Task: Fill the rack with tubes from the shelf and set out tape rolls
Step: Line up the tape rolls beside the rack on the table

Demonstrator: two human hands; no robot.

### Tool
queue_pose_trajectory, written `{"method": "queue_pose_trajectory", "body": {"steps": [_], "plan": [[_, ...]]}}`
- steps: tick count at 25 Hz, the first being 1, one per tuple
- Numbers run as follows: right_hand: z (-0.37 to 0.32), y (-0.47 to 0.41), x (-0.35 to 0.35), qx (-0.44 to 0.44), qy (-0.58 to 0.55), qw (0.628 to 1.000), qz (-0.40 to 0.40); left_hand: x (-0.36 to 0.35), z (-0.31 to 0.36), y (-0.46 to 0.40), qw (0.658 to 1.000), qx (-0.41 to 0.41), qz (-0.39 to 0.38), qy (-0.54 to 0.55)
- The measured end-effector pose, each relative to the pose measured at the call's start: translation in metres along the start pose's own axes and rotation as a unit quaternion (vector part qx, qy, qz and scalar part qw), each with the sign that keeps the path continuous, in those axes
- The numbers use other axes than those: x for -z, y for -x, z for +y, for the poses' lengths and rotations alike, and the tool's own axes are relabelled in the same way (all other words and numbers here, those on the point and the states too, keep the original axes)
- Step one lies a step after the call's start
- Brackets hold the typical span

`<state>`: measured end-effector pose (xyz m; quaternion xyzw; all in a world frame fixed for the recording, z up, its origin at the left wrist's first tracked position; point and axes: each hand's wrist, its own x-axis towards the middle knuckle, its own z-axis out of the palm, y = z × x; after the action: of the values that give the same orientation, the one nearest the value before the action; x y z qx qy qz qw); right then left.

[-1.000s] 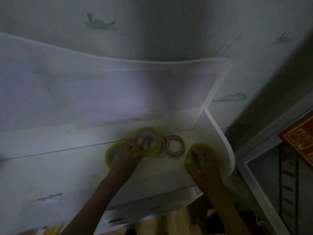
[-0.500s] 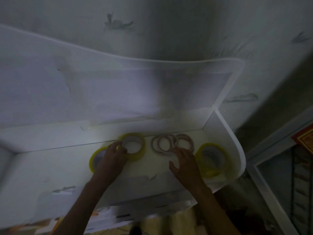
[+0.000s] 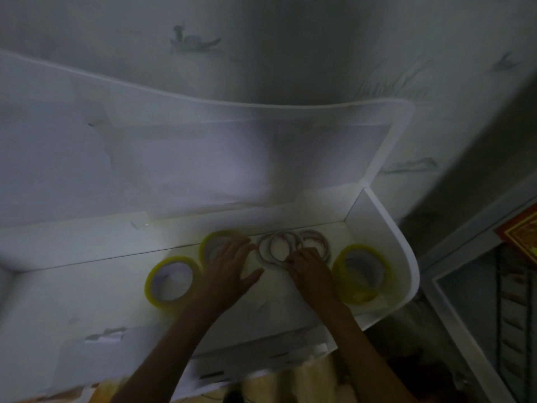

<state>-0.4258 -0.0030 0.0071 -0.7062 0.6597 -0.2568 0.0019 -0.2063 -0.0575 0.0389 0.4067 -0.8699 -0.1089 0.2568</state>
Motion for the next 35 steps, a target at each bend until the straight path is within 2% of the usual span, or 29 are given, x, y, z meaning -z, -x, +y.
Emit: {"method": "queue_pose_trajectory", "body": {"steps": [5,8,12,16,21,24,31,35], "plan": [[0.001,0.009,0.005,0.027,-0.008,0.999,-0.036,-0.017,0.008,-0.005,0.999,-0.053,-0.006,-0.002],[-0.003,0.015,0.015,-0.023,-0.073,0.997,0.002,-0.029,0.002,-0.008,0.996,-0.071,-0.034,-0.038],[-0.013,0.018,0.034,-0.062,-0.095,0.991,0.077,-0.04,0.003,-0.015,0.99,-0.102,-0.06,-0.074],[-0.016,0.028,0.035,-0.093,-0.089,0.988,0.085,-0.053,0.008,-0.027,0.981,-0.132,-0.104,-0.101],[-0.013,0.04,0.035,-0.115,-0.077,0.987,0.075,-0.049,0.018,-0.029,0.974,-0.127,-0.116,-0.146],[-0.015,0.04,0.038,-0.115,-0.075,0.987,0.083,-0.05,0.021,-0.02,0.978,-0.136,-0.078,-0.139],[-0.016,0.042,0.042,-0.09,-0.09,0.989,0.074,-0.045,0.026,0.006,0.993,-0.09,-0.072,-0.034],[-0.016,0.035,0.054,-0.067,-0.119,0.988,0.071,-0.016,0.043,0.012,0.998,-0.065,-0.011,-0.003]]}}
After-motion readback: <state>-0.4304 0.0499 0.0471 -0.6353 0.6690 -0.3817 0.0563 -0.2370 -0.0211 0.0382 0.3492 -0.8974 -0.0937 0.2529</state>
